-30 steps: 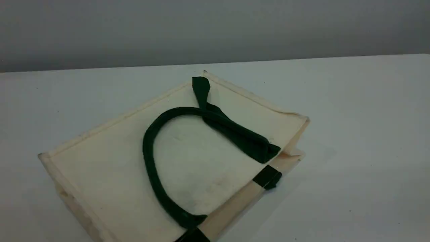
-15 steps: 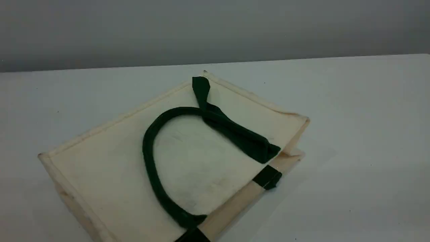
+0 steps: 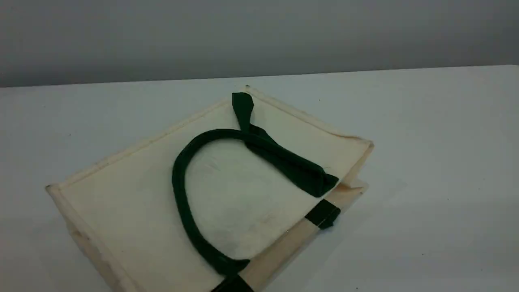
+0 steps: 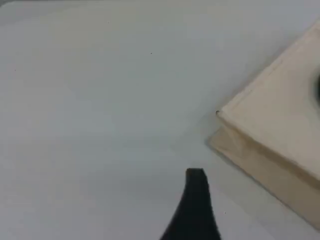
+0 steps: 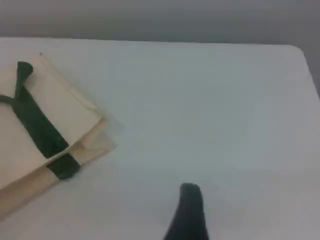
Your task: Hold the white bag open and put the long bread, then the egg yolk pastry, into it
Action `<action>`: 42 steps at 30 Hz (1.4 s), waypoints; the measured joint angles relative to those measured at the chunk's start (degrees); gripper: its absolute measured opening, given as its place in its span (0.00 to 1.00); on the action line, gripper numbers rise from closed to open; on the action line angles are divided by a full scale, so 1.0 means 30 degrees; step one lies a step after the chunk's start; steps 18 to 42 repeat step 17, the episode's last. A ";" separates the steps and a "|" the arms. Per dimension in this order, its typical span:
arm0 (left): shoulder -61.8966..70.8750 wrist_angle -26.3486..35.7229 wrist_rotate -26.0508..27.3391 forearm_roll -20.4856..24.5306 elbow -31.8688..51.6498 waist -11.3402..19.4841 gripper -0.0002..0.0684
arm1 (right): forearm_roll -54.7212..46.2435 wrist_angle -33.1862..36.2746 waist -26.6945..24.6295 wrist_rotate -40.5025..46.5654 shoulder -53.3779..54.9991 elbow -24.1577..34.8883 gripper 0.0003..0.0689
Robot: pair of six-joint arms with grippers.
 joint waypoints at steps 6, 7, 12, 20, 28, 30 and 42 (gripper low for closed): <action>0.0000 0.0000 0.0000 0.0000 0.0000 0.0000 0.81 | 0.0000 0.0000 0.0000 0.0000 0.0000 0.0000 0.81; 0.0000 -0.0021 0.0000 0.0000 0.0000 0.0000 0.81 | 0.0000 0.0000 0.0000 0.0000 0.0000 0.0000 0.81; 0.0000 -0.0021 0.0000 0.0000 0.0000 0.0000 0.81 | 0.0007 0.0000 0.0000 0.0000 0.0000 0.0000 0.81; 0.0000 -0.0021 0.0000 0.0000 0.0000 0.0000 0.81 | 0.0022 0.0000 0.0000 0.0000 0.0000 0.0000 0.81; 0.0000 -0.0021 0.0000 0.0000 0.0000 0.0000 0.81 | 0.0022 0.0000 0.0000 0.0000 0.0000 0.0000 0.81; 0.0000 -0.0021 0.0000 0.0000 0.0000 0.0000 0.81 | 0.0022 0.0000 0.0000 0.0000 0.0000 0.0000 0.81; 0.0000 -0.0021 0.0000 0.0000 0.0000 0.0000 0.81 | 0.0022 0.0000 0.0000 0.0000 0.0000 0.0000 0.81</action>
